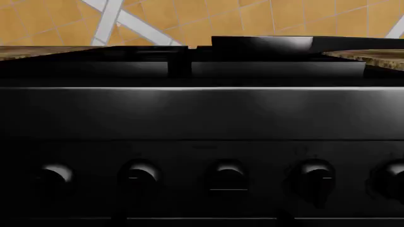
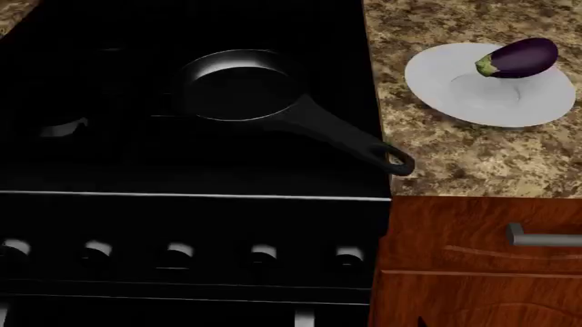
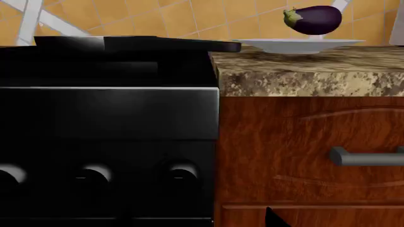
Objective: Pick the eggplant from the plate and place it in the pan.
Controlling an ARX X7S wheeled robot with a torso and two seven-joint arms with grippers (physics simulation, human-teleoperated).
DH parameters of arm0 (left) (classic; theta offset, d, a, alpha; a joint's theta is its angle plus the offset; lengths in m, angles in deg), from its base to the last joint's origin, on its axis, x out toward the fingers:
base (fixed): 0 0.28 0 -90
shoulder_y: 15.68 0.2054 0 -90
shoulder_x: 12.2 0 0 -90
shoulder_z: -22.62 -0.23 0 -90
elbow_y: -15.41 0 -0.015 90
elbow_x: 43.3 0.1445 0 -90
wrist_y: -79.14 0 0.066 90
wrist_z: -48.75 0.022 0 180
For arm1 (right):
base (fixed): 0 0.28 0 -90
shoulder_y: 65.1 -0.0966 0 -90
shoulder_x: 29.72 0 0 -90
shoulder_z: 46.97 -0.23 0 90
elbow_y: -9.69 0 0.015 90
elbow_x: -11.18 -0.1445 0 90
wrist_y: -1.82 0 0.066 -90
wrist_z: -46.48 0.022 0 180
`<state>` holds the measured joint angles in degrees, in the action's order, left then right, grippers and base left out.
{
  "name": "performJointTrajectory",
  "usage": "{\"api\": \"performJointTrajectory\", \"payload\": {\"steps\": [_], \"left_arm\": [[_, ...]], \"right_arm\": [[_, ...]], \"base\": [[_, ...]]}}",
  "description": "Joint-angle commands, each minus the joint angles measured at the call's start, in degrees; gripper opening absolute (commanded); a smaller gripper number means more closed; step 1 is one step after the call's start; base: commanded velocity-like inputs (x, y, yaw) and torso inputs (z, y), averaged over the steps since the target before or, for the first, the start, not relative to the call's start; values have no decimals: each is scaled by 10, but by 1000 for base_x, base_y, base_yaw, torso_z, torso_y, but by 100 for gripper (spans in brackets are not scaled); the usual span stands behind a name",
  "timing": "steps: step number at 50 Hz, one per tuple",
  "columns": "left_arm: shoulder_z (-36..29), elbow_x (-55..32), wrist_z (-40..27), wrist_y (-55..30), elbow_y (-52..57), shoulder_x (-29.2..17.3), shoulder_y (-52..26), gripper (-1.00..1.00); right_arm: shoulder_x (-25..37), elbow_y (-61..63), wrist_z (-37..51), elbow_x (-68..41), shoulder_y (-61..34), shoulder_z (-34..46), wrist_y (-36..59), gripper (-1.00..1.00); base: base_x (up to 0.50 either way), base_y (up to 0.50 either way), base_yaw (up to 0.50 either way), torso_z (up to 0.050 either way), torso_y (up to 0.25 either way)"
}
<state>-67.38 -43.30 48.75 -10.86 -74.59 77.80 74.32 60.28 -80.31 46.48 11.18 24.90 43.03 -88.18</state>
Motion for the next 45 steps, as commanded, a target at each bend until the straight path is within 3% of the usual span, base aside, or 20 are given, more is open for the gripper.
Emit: {"api": "performJointTrajectory", "payload": {"steps": [1, 16, 17, 20, 22, 33, 45], "left_arm": [[-6, -6, -6, 9, -13, -5, -4, 100], [-58, -16, -35, 15, 32, -28, 29, 100], [-33, 12, -7, 10, 28, -4, 29, 100], [-55, 67, -68, 64, -37, -15, 5, 100], [-64, 87, -90, 90, -60, -20, 1, 100], [-63, 38, -92, 77, -6, -34, 55, 100], [-74, 24, -91, 52, -17, -44, 46, 100]], "right_arm": [[41, -14, 49, -42, -6, 50, -12, 100], [58, 5, 83, -24, 13, 61, 27, 100], [9, 3, 26, 28, 15, 4, 27, 100], [17, -151, 102, 94, -38, 30, -56, 100], [19, -172, 124, 117, -39, 45, -69, 100], [29, -153, 166, 148, 0, 79, -75, 100], [36, -147, 163, 123, -1, 92, -77, 100]], "base": [[0, 0, 0, 0, 0], [0, 0, 0, 0, 0], [0, 0, 0, 0, 0], [0, 0, 0, 0, 0], [0, 0, 0, 0, 0], [0, 0, 0, 0, 0], [0, 0, 0, 50, 0]]}}
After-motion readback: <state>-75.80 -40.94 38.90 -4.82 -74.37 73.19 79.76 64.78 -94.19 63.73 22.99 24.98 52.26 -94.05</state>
